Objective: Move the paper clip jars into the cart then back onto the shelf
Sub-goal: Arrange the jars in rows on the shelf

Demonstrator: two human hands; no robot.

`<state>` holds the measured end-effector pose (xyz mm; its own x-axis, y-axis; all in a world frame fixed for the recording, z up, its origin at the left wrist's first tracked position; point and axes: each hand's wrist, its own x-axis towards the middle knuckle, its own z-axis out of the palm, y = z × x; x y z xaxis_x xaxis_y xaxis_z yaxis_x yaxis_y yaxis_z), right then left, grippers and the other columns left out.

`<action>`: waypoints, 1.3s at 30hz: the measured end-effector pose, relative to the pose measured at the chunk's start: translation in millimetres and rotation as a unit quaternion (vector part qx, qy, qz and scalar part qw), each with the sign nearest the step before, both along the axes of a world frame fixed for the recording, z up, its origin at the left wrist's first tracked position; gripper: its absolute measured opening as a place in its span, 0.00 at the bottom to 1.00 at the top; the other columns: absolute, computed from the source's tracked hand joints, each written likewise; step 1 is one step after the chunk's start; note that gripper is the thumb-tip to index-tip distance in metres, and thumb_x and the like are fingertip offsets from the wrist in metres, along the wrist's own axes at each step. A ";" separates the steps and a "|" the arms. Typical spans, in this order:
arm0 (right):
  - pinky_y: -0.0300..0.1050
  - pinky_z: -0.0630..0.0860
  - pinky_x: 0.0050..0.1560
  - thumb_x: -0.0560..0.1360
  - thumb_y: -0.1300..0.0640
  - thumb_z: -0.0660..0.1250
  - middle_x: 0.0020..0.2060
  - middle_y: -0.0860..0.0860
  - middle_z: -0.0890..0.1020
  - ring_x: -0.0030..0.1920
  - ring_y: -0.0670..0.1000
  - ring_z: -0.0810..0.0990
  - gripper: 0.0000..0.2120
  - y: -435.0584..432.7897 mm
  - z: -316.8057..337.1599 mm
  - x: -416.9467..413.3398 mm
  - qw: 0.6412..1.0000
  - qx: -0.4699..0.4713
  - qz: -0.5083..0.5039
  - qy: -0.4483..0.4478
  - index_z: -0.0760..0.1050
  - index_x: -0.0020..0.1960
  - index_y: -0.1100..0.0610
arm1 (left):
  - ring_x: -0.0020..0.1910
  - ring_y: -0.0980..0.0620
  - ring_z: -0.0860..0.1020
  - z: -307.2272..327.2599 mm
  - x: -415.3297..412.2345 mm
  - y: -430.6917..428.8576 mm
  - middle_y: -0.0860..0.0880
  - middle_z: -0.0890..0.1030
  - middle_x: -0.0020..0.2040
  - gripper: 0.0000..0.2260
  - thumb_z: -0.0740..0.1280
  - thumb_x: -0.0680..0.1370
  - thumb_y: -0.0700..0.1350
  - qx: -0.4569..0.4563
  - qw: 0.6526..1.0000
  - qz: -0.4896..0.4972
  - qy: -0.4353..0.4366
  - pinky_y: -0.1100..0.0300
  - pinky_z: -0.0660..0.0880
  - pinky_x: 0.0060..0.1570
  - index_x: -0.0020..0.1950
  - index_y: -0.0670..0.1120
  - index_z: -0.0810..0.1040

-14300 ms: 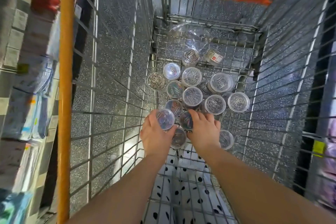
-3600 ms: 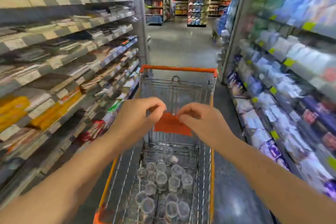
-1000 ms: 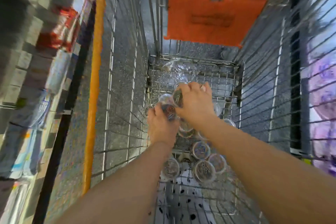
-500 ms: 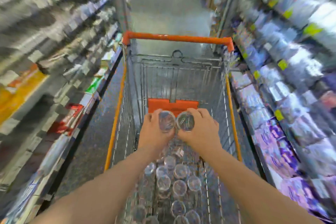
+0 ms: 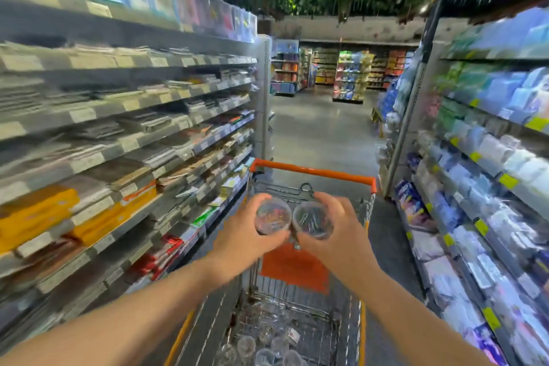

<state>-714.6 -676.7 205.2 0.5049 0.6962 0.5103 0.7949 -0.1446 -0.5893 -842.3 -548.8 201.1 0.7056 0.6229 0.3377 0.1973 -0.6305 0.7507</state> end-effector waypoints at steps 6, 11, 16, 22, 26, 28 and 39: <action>0.42 0.76 0.52 0.67 0.48 0.74 0.54 0.33 0.69 0.55 0.37 0.73 0.28 22.6 55.6 -72.7 0.985 0.089 0.139 0.047 0.63 0.60 0.35 | 0.50 0.60 0.75 55.1 -93.6 -3.7 0.63 0.75 0.49 0.21 0.73 0.69 0.53 0.038 0.990 0.116 -0.066 0.66 0.71 0.46 0.56 0.61 0.66; 0.48 0.76 0.51 0.67 0.49 0.74 0.55 0.35 0.70 0.54 0.40 0.74 0.27 69.3 88.0 -154.9 0.960 0.117 0.247 0.060 0.65 0.60 0.35 | 0.44 0.68 0.73 95.7 -196.8 11.1 0.65 0.74 0.46 0.19 0.73 0.68 0.54 0.066 0.976 0.194 -0.068 0.75 0.68 0.40 0.51 0.64 0.65; 0.36 0.74 0.47 0.66 0.47 0.75 0.54 0.34 0.70 0.56 0.34 0.71 0.28 124.1 114.3 -265.6 0.926 0.117 0.352 0.071 0.67 0.62 0.43 | 0.49 0.60 0.75 118.6 -322.5 32.7 0.57 0.77 0.53 0.23 0.73 0.68 0.55 0.070 0.952 0.286 -0.081 0.69 0.71 0.43 0.58 0.60 0.67; 0.34 0.71 0.44 0.67 0.49 0.74 0.50 0.34 0.71 0.50 0.37 0.73 0.24 196.8 136.3 -430.8 0.883 0.136 0.441 0.092 0.66 0.56 0.38 | 0.43 0.70 0.75 147.9 -493.0 61.7 0.62 0.78 0.46 0.18 0.73 0.68 0.53 0.100 0.918 0.375 -0.088 0.75 0.70 0.40 0.53 0.61 0.70; 0.36 0.73 0.45 0.67 0.50 0.75 0.50 0.37 0.72 0.50 0.39 0.75 0.22 236.3 148.1 -534.4 0.839 0.138 0.513 0.122 0.66 0.52 0.34 | 0.46 0.60 0.78 165.0 -592.2 77.2 0.58 0.78 0.46 0.20 0.75 0.63 0.56 0.110 0.888 0.441 -0.076 0.62 0.76 0.49 0.50 0.61 0.70; 0.38 0.75 0.46 0.63 0.45 0.74 0.50 0.38 0.73 0.50 0.39 0.75 0.22 255.3 154.6 -578.8 0.820 0.136 0.540 0.132 0.67 0.52 0.35 | 0.47 0.58 0.78 173.5 -634.2 85.5 0.57 0.78 0.48 0.25 0.72 0.58 0.63 0.112 0.876 0.465 -0.066 0.58 0.77 0.49 0.51 0.62 0.69; 0.25 0.69 0.41 0.66 0.50 0.75 0.48 0.35 0.71 0.49 0.39 0.74 0.22 381.2 188.1 -746.9 0.747 0.136 0.644 0.088 0.69 0.56 0.41 | 0.45 0.63 0.75 201.2 -788.3 160.8 0.59 0.77 0.47 0.21 0.73 0.67 0.55 0.177 0.785 0.594 -0.006 0.73 0.71 0.40 0.55 0.56 0.69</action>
